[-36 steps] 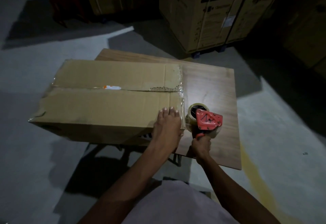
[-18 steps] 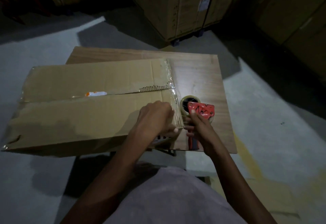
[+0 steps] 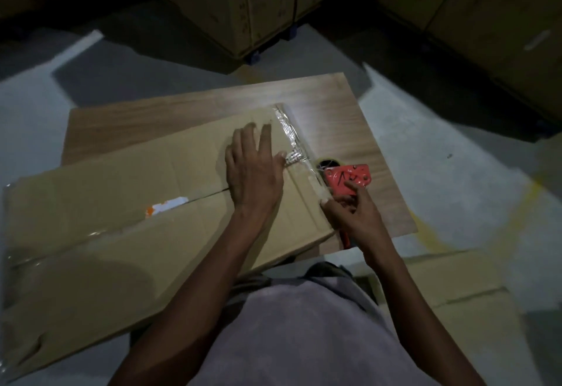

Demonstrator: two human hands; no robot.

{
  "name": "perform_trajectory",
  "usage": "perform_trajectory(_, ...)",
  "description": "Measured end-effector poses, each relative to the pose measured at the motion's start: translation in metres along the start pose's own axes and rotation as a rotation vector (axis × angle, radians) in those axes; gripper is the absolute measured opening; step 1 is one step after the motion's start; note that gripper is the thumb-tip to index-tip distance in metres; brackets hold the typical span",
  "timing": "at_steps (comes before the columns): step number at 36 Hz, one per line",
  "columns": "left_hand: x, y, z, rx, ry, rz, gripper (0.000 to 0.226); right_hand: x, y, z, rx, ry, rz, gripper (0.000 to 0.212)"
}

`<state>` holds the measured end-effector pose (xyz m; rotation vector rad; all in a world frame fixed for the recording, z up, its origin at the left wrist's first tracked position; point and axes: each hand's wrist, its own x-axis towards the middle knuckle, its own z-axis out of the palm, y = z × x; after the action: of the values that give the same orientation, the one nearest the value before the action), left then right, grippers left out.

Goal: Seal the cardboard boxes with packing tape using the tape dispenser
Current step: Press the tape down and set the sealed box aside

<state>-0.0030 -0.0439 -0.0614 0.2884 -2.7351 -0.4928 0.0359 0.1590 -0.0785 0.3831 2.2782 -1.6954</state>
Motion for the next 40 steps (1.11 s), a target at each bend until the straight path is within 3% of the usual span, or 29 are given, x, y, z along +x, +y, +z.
perform_trajectory(3, 0.000, -0.004, 0.011, 0.037, -0.178, -0.066, 0.063, 0.009, -0.008, 0.006, -0.058, 0.029, -0.049, 0.071)
perform_trajectory(7, 0.003, -0.008, 0.021, 0.142, -0.236, -0.030, 0.063, 0.030, -0.019, 0.016, -0.156, 0.101, -0.098, 0.054)
perform_trajectory(12, 0.009, -0.003, 0.023, 0.175, -0.258, -0.063, 0.063, 0.070, -0.046, 0.020, -0.355, -0.007, -0.143, 0.101)
perform_trajectory(21, 0.009, -0.003, 0.025, 0.185, -0.244, -0.076, 0.062, 0.137, -0.092, 0.050, -0.450, -0.040, -0.257, 0.094)
perform_trajectory(33, 0.011, -0.005, 0.033, 0.188, -0.216, -0.097, 0.064, 0.200, -0.120, 0.097, -0.336, -0.030, -0.212, 0.087)
perform_trajectory(40, 0.010, -0.007, 0.034, 0.178, -0.199, -0.096, 0.064, 0.205, -0.115, 0.105, -0.005, -0.126, -0.038, 0.063)
